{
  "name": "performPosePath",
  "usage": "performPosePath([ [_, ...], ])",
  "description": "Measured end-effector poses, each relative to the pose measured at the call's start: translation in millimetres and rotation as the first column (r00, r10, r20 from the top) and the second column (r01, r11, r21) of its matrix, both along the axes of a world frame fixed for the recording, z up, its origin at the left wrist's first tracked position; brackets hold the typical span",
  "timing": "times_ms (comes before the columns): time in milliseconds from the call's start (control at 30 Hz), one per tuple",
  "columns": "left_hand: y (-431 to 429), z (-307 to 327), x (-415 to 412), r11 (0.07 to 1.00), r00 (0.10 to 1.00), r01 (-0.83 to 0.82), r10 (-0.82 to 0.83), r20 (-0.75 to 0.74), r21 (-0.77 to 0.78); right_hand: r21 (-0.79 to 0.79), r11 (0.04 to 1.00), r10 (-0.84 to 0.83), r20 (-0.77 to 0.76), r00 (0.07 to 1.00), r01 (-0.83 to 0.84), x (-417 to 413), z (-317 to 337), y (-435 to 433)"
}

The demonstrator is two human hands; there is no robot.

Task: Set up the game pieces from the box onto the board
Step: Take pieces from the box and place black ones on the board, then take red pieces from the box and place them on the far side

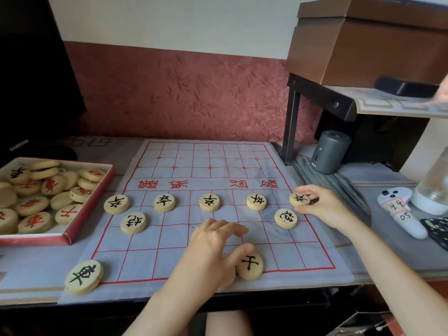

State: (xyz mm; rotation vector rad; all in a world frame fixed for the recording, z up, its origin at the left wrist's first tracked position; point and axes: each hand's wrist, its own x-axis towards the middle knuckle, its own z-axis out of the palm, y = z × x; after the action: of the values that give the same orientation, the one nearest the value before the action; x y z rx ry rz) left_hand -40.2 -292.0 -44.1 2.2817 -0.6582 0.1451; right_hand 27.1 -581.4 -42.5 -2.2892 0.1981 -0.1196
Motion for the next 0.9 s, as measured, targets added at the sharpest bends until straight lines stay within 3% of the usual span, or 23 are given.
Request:
performPosePath([
  [233, 5.2, 2.6, 8.9, 0.999, 0.999, -0.045, 0.044, 0.023, 0.023, 0.029, 0.999, -0.013, -0.01, 1.0, 0.013, -0.6, -1.7, -4.3],
  [467, 9.8, 4.5, 12.0, 0.998, 0.997, -0.066, 0.067, 0.033, -0.009, 0.03, 0.999, -0.035, 0.141, 0.989, 0.031, -6.0, 21.0, 13.4],
  [667, 37.8, 15.0, 19.7, 0.989, 0.986, -0.141, 0.144, 0.079, -0.049, 0.032, 0.985, 0.157, 0.233, 0.96, -0.169, -2.3, 44.4, 82.6],
  [900, 91.6, 23.3, 28.6, 0.963, 0.96, -0.264, 0.268, 0.086, -0.046, -0.007, 0.922, 0.383, 0.162, 0.909, -0.387, 3.9, 53.1, 168.1],
])
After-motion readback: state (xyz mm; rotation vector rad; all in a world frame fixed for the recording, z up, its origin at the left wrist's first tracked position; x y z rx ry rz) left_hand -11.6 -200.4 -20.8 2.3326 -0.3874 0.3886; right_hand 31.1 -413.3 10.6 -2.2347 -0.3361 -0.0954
